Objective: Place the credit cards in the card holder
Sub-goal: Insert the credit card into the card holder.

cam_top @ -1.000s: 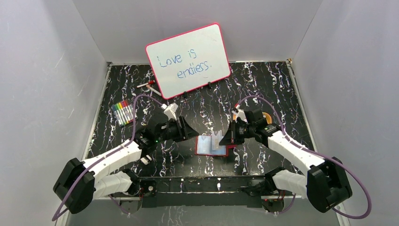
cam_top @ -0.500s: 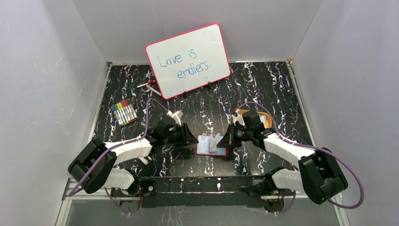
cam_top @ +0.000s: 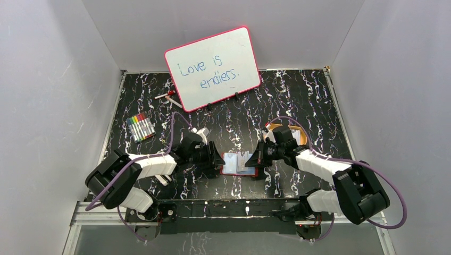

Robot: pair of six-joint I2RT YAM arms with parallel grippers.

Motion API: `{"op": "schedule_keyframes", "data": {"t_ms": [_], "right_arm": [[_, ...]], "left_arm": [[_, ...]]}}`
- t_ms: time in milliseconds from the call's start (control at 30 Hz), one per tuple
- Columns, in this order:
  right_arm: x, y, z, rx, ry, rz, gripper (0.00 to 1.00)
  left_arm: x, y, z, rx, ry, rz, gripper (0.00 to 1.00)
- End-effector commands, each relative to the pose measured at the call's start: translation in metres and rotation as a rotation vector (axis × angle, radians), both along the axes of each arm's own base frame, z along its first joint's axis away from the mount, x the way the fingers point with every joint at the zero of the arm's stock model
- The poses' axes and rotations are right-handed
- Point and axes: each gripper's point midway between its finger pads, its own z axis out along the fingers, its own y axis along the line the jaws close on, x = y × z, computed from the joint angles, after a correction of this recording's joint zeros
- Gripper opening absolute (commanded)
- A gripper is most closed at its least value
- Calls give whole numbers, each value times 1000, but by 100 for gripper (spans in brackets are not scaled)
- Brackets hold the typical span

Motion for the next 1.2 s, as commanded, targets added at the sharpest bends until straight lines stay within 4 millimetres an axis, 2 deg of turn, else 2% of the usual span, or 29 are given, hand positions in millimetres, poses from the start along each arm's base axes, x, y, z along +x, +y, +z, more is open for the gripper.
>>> {"op": "schedule_keyframes", "data": {"t_ms": [0,267,633,1167], "right_arm": [[0,-3,-6,-15,-10,9,0],[1,-1,-15,-6,6,14,0],[6,6,-9,39,-2,17,0],[4,10,-15,75,45,0,0]], "left_arm": [[1,-6,0,12,-16,-26,45],[0,-4,-2,17,-13,-20,43],[0,-5,-3,18,-12,-23,42],[-3,-8,-2,12,-20,-40,40]]}}
